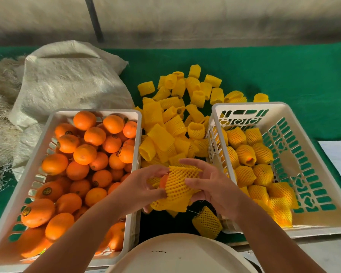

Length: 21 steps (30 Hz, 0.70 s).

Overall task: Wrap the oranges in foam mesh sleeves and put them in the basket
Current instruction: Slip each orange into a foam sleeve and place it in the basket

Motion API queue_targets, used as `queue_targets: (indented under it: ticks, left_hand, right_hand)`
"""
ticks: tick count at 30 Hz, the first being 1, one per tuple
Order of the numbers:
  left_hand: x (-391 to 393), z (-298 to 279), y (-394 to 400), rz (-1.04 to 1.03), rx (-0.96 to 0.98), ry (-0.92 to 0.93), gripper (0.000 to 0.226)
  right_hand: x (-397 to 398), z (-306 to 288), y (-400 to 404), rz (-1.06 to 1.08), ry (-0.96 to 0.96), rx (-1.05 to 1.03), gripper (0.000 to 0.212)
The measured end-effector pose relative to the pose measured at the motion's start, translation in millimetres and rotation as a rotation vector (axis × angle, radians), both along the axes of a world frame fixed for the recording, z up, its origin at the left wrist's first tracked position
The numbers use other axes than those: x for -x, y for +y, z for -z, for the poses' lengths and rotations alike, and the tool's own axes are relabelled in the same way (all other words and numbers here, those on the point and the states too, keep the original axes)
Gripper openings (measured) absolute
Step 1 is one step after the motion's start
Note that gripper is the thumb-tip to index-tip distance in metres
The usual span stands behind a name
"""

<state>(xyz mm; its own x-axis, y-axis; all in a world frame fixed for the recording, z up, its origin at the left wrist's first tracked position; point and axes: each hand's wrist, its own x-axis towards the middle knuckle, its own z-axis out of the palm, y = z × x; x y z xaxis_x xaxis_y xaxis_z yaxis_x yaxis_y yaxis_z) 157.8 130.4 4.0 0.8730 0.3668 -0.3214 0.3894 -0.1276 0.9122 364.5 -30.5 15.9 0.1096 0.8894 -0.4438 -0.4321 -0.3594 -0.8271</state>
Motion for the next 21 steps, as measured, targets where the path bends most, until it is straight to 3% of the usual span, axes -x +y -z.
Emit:
queue_targets:
  ticks: [6,10,12,17,21]
  left_hand:
    - [0,6,-3,0.006,0.083,-0.016,0.053]
    - [0,7,-7,0.029,0.049,0.011,0.049]
    - [-1,7,-9,0.022,0.051,0.018,0.048]
    - [-3,5,-12,0.007,0.136,-0.036,0.048]
    - [3,4,-12,-0.025,0.298,-0.061,0.043]
  right_hand:
    - [-4,-9,2,-0.15,-0.239,0.013,0.063]
    - [-2,-15,2,-0.343,-0.71,0.011,0.076]
    - [1,-15,3,-0.35,-0.854,0.002,0.078]
    - [-2,-17,5,-0.255,-0.694,0.048,0.065]
    - [-11,-18,-2,-0.038,-0.132,0.061,0.051]
